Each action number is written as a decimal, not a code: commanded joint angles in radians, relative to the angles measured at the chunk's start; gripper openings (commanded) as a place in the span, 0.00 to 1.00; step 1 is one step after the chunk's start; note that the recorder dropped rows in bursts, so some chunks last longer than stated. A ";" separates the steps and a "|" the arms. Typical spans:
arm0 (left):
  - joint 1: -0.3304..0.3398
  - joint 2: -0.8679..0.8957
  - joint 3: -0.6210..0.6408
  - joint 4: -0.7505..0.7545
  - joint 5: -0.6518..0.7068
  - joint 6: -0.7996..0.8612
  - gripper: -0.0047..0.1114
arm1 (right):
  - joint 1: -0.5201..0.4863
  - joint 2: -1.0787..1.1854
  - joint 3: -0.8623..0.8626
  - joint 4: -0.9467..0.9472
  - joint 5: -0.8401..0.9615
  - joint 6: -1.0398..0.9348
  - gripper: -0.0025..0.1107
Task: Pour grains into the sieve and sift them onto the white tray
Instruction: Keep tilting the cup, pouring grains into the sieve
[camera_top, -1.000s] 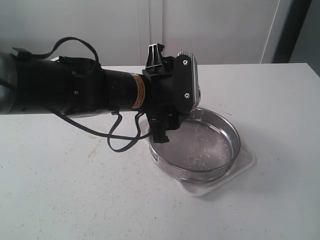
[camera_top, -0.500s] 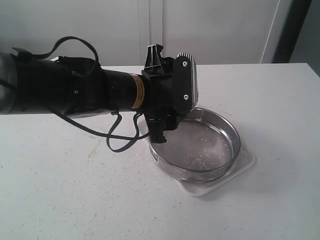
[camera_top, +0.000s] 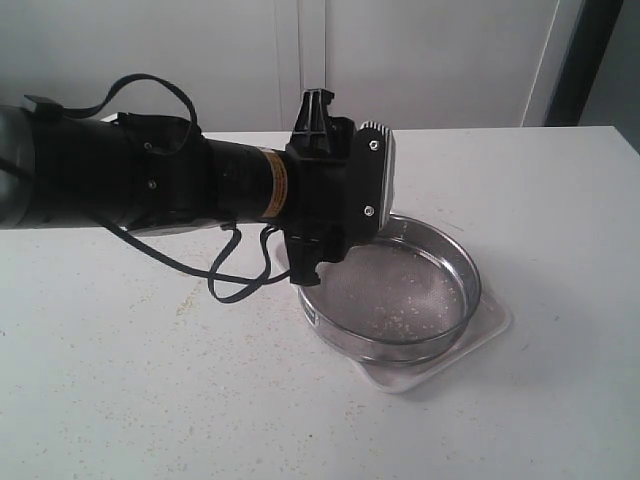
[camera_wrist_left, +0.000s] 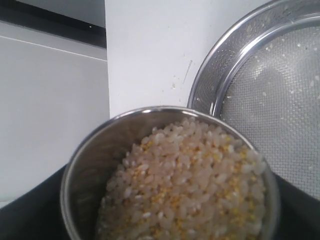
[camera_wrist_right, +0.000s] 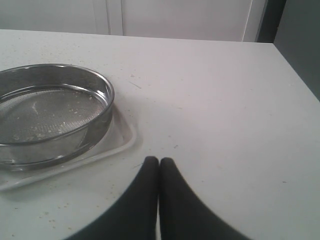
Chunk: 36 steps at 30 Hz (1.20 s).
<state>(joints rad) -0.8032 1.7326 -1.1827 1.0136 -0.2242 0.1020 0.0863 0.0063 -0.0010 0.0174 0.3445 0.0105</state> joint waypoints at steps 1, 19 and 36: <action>-0.008 -0.009 -0.011 0.013 -0.054 0.076 0.04 | -0.006 -0.006 0.001 -0.003 -0.003 0.005 0.02; -0.008 -0.009 -0.011 0.016 -0.054 0.132 0.04 | -0.006 -0.006 0.001 -0.003 -0.003 0.005 0.02; -0.008 -0.009 -0.011 0.019 -0.054 0.166 0.04 | -0.006 -0.006 0.001 -0.003 -0.003 0.005 0.02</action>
<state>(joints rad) -0.8032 1.7326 -1.1827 1.0178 -0.2585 0.2691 0.0863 0.0063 -0.0010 0.0174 0.3445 0.0105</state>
